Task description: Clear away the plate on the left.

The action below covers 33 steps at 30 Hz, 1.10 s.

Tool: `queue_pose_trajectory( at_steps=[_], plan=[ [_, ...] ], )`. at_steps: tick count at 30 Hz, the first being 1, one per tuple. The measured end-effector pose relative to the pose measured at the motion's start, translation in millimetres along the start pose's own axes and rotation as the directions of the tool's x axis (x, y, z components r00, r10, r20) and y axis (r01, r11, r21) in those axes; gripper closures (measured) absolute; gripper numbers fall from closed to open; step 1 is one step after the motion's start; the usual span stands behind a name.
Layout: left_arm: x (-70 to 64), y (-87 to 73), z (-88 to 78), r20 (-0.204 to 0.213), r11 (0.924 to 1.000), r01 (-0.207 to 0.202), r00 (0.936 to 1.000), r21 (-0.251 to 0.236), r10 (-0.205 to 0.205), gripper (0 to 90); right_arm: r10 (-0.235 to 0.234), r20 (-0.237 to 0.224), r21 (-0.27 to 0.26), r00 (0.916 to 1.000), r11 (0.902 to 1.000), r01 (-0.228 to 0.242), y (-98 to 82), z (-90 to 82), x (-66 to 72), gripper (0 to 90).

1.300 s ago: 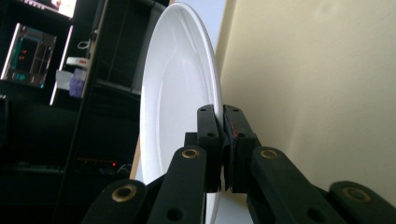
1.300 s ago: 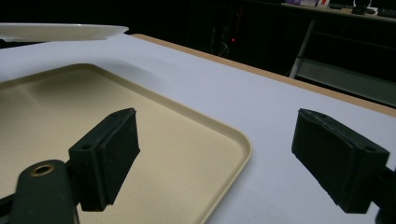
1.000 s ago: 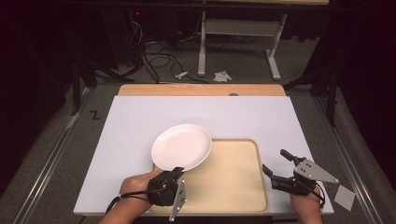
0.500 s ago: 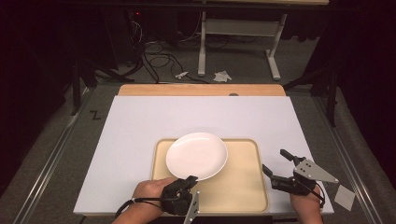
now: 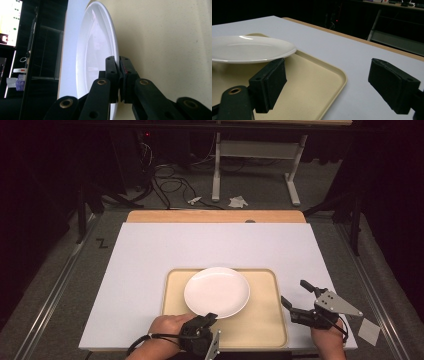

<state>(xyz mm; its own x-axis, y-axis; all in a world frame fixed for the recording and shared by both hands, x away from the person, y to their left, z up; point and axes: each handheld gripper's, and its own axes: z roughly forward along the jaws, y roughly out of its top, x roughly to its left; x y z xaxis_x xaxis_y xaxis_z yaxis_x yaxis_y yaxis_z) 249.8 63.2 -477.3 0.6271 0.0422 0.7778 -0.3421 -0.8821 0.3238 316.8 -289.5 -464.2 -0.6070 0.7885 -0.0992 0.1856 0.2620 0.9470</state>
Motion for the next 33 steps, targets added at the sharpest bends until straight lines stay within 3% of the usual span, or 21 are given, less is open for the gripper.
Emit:
queue_pose_trajectory(
  at_steps=[33],
  plan=[
    [-11.0, -1.0, 7.4, 0.054, 0.9998, -0.013, 0.9985, -0.018, 0.014, 86.5, -0.006, -0.004, -0.006, 1.0000, 1.0000, 0.006, 0.8, -0.4, 0.6, 15.8]
  ],
)
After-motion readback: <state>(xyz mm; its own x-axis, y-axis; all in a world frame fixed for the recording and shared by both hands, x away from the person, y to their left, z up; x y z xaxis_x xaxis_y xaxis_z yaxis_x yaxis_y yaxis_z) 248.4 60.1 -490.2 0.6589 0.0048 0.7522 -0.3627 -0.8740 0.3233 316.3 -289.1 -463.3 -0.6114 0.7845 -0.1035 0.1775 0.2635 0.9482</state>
